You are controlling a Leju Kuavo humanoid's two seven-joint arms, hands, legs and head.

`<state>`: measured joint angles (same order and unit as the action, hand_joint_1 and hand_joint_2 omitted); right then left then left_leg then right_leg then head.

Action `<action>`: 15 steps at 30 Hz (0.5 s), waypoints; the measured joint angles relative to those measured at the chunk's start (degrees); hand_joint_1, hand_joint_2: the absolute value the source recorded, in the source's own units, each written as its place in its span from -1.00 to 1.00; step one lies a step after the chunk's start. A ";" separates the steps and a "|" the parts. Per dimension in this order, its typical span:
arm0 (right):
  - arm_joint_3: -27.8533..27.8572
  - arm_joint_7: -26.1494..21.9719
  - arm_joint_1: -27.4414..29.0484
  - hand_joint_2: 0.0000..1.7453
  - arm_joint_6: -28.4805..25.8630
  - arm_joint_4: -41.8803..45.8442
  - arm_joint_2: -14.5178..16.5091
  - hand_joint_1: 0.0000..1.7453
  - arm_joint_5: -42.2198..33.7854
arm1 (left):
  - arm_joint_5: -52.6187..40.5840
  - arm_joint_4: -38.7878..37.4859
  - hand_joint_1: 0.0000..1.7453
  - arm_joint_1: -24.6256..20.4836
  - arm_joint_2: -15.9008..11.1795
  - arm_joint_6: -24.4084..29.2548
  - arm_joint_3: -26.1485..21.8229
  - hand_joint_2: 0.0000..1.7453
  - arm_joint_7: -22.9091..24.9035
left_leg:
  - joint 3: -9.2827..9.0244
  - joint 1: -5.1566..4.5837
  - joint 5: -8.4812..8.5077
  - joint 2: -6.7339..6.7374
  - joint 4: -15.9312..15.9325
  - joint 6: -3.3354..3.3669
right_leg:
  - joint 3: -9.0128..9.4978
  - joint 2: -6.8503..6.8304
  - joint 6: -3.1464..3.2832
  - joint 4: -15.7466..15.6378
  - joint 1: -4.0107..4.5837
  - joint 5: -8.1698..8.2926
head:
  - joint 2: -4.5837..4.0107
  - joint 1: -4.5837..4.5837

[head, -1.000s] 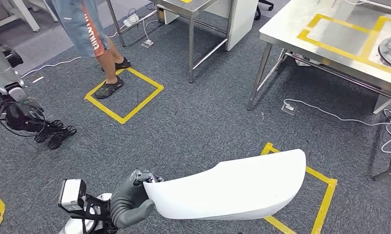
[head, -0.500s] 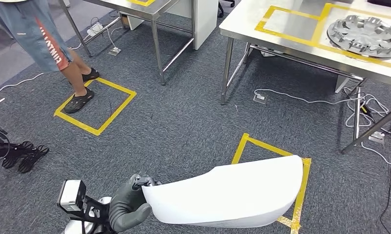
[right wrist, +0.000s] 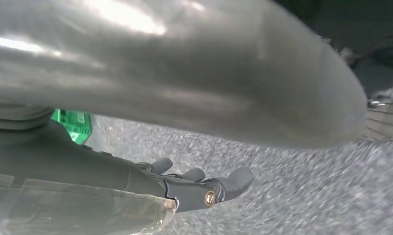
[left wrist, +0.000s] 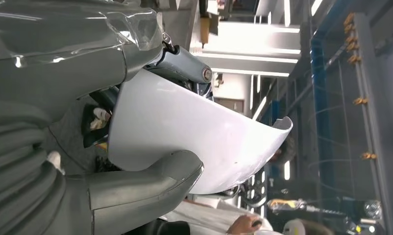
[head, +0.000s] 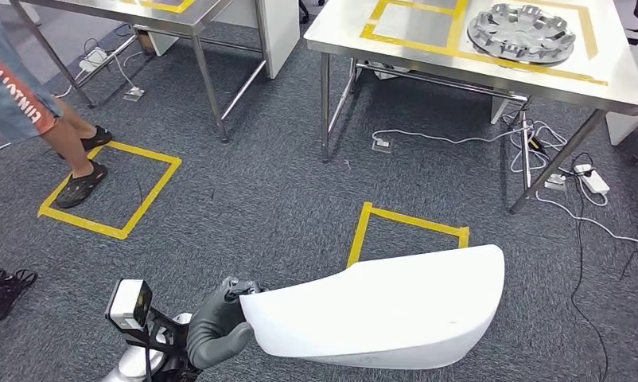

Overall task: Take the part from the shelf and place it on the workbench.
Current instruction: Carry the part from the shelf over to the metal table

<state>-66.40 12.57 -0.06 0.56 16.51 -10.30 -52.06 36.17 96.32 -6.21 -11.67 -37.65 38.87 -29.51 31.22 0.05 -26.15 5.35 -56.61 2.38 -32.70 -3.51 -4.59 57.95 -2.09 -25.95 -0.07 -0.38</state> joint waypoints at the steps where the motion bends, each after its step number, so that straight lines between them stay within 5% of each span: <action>1: 0.01 0.20 0.12 -1.00 -0.20 0.48 -0.28 -1.00 -0.31 | 0.20 -0.07 1.00 -0.07 -0.01 -0.13 0.11 1.00 0.05 | 0.06 -0.14 -0.19 0.57 -0.32 -0.36 | 0.43 -0.34 0.57 -0.90 0.12 0.13 | 0.00 -0.08; 4: 0.15 0.99 0.64 -1.00 -1.74 1.56 -0.34 -1.00 -1.41 | 0.60 -0.27 1.00 -0.12 -0.11 -0.40 0.38 1.00 -0.01 | 0.11 0.21 -0.68 0.91 -0.85 -1.20 | -0.04 1.51 2.09 -0.72 0.20 0.51 | 0.00 -0.32; 8: 0.32 1.65 0.85 -1.00 -2.89 2.83 -0.01 -1.00 -1.94 | 0.74 -0.44 1.00 0.23 -0.51 -0.43 0.43 1.00 -0.39 | 3.07 0.86 -6.04 -4.41 -8.35 -2.12 | -0.35 3.44 3.18 -0.82 0.05 1.06 | 0.00 -0.44; 11: 0.33 1.66 0.83 -1.00 -2.93 2.99 0.04 -1.00 -1.96 | 0.74 -0.46 1.00 0.29 -0.56 -0.42 0.43 1.00 -0.43 | 3.78 0.86 -6.93 -4.73 -10.03 -2.16 | -0.41 3.69 3.24 -0.81 0.11 1.09 | 0.00 -0.45; 13: 0.33 1.74 0.87 -1.00 -3.00 3.39 0.09 -1.00 -2.12 | 0.65 -0.61 1.00 0.39 -0.71 -0.12 0.47 1.00 -0.47 | 5.59 0.86 -8.37 -4.97 -13.94 -2.16 | -0.54 4.38 3.39 -0.80 0.33 1.19 | 0.00 -0.43; 14: 0.33 1.79 0.96 -1.00 -3.03 3.75 0.13 -1.00 -2.33 | 0.54 -0.72 1.00 0.43 -0.83 0.23 0.50 1.00 -0.49 | 6.30 0.84 -8.41 -5.08 -15.38 -1.97 | -0.63 4.92 3.53 -0.79 0.55 1.28 | 0.00 -0.43; 15: 0.28 1.58 1.03 -1.00 -2.51 4.16 0.14 -1.00 -2.40 | 0.38 -0.82 1.00 0.28 -0.95 0.81 0.59 1.00 -0.43 | 5.29 0.64 -6.78 -5.44 -13.33 -1.23 | -0.68 5.65 3.70 -0.79 0.80 1.42 | 0.00 -0.42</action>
<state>-66.12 14.15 0.97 -1.94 20.67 -10.16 -54.46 36.55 95.50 -5.93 -12.62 -36.85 39.46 -29.94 36.51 0.68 -32.93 -0.08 -69.94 1.15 -33.38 2.14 -0.89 57.15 -1.29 -24.54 -0.07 -0.79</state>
